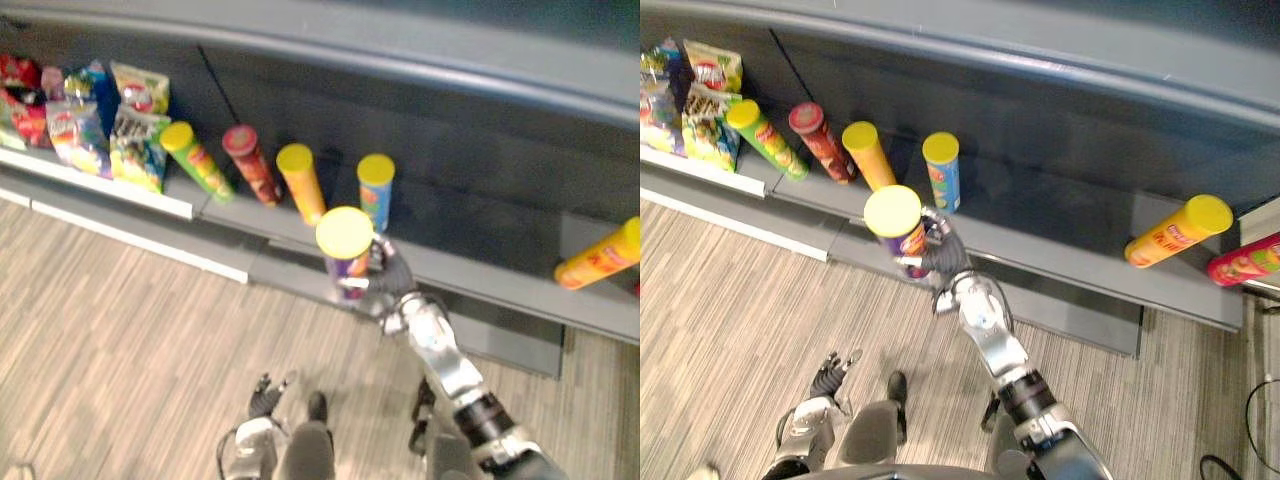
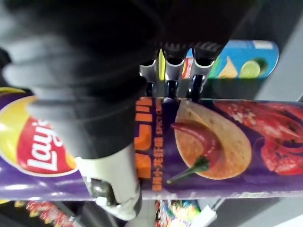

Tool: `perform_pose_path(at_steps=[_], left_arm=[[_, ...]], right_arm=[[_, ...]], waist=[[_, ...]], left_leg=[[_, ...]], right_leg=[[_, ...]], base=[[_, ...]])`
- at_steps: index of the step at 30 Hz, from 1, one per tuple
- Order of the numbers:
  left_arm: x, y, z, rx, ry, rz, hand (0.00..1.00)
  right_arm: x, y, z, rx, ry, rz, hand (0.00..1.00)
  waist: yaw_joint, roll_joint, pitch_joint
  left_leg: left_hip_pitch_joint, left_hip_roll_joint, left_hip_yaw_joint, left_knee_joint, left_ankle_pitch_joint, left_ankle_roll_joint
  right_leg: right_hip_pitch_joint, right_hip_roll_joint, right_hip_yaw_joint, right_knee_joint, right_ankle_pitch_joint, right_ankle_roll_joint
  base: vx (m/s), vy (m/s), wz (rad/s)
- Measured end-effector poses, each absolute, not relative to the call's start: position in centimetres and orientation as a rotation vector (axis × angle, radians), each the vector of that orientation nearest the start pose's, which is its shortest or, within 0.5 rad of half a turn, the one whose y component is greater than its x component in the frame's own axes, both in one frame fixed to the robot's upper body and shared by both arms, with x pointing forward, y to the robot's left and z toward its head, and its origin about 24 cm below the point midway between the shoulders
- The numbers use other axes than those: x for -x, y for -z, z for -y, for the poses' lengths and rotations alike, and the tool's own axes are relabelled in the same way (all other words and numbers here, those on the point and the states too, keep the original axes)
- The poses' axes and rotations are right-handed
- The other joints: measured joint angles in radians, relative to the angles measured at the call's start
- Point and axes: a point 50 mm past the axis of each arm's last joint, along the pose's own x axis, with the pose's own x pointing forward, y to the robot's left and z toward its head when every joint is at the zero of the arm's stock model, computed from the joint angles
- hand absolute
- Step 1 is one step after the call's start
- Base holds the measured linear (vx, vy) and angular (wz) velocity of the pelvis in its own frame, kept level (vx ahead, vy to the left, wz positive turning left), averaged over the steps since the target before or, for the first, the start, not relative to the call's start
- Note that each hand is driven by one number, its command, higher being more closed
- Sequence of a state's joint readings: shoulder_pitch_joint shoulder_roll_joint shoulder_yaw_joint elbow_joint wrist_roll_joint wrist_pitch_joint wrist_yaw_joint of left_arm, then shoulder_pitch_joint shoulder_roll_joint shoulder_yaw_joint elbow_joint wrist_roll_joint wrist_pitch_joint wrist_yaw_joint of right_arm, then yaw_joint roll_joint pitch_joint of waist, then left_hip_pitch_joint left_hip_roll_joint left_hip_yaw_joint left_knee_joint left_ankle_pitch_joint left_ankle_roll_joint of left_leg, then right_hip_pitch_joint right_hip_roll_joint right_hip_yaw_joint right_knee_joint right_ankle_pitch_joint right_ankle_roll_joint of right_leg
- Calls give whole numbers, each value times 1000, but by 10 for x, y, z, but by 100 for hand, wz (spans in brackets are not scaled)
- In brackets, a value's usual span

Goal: Put the gum and the chips on the shelf.

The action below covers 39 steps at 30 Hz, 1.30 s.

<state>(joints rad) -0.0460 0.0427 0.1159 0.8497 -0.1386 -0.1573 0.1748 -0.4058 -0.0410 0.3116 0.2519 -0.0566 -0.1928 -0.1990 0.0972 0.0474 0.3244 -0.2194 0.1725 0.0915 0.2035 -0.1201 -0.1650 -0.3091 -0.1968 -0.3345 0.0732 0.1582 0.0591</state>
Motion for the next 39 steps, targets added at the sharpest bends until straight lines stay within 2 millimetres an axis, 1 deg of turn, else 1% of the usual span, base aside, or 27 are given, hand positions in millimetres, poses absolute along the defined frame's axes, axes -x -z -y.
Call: perform_pose_path(at_steps=[1,2,3,4,6,7,9,12,15,19,21,22,25,29,32,34,36,39], left_arm=[[-194,108,-191,74,-350,-630,0],[-202,102,-189,74,-346,-592,0],[-211,95,-186,71,-331,-554,0],[-212,93,-186,70,-329,-547,0],[-221,85,-185,76,-326,-503,0],[-222,84,-185,78,-326,-494,0],[-223,83,-186,104,-347,-489,0],[-223,83,-186,103,-355,-488,0],[-226,78,-186,108,-354,-462,0],[-228,74,-184,125,-359,-444,0],[-228,74,-181,136,-356,-438,0],[-228,74,-177,147,-352,-440,0],[-228,74,-176,153,-351,-438,0],[-229,71,-177,156,-354,-426,0],[-230,70,-177,158,-349,-416,0],[-231,69,-176,159,-346,-414,0],[-231,69,-175,161,-345,-411,0],[-232,68,-175,162,-344,-406,0]], right_arm=[[-312,-110,65,142,-175,361,100],[-320,-118,74,137,-92,383,100],[-329,-127,88,145,18,406,100],[-331,-130,91,141,37,409,100],[-344,-145,108,109,173,431,100],[-346,-149,113,100,204,436,100],[-349,-157,129,64,320,450,100],[-348,-160,143,34,412,457,100],[-344,-168,151,3,471,494,100],[-335,-173,158,-28,510,532,100],[-334,-170,162,-30,532,524,100],[-332,-167,168,-37,567,514,100],[-331,-166,174,-49,604,507,100],[-329,-166,190,-65,685,506,100],[-328,-168,198,-83,725,512,100],[-329,-176,205,-98,763,534,100],[-330,-184,216,-104,805,553,100],[-331,-188,222,-143,825,560,100]], waist=[[3,2,4],[11,9,18],[18,20,32],[19,21,35],[21,39,61],[22,43,67],[28,54,80],[34,56,94],[36,59,97],[42,59,97],[42,59,98],[42,58,98],[41,55,100],[43,50,103],[42,50,104],[39,50,104],[41,50,106],[41,50,106]], left_leg=[[-14,-1,-4,11,0,0],[-44,-4,-14,30,0,1],[-78,-6,-25,54,0,1],[-84,-7,-26,56,0,1],[-128,-11,-39,87,0,2],[-134,-12,-43,89,0,3],[-165,-14,-51,106,2,5],[-184,-11,-52,114,2,3],[-200,-2,-42,115,3,3],[-199,14,-14,121,7,0],[-199,19,-9,133,7,3],[-200,19,-4,139,2,3],[-215,23,7,154,-4,5],[-217,28,11,169,-9,5],[-222,29,13,172,-10,5],[-240,30,18,177,-11,5],[-251,33,29,184,-10,6],[-252,34,35,184,-10,6]], right_leg=[[-15,-3,-1,6,-1,-1],[-38,-10,-5,24,-2,-3],[-62,-16,-12,43,-4,-6],[-67,-17,-12,46,-4,-7],[-101,-29,-17,73,-9,-10],[-107,-32,-19,77,-9,-10],[-142,-43,-25,114,-23,-16],[-176,-57,-26,164,-52,-16],[-199,-67,-35,202,-77,-20],[-212,-78,-38,247,-100,-23],[-213,-82,-40,263,-110,-21],[-216,-86,-40,273,-118,-18],[-236,-87,-37,283,-122,-19],[-243,-89,-36,305,-134,-21],[-254,-93,-36,317,-140,-23],[-271,-96,-37,324,-144,-19],[-284,-102,-37,333,-143,-25],[-285,-104,-37,332,-143,-26]], base=[[-51,2,21],[-68,0,19],[-59,2,18],[-74,-6,15],[-66,7,12],[-73,16,14],[-51,0,10],[-28,-22,8],[2,-31,11],[36,-16,7],[59,5,4],[61,27,-3],[45,21,-6],[29,7,-2],[0,0,0],[0,0,0],[-6,2,2],[0,0,0]])
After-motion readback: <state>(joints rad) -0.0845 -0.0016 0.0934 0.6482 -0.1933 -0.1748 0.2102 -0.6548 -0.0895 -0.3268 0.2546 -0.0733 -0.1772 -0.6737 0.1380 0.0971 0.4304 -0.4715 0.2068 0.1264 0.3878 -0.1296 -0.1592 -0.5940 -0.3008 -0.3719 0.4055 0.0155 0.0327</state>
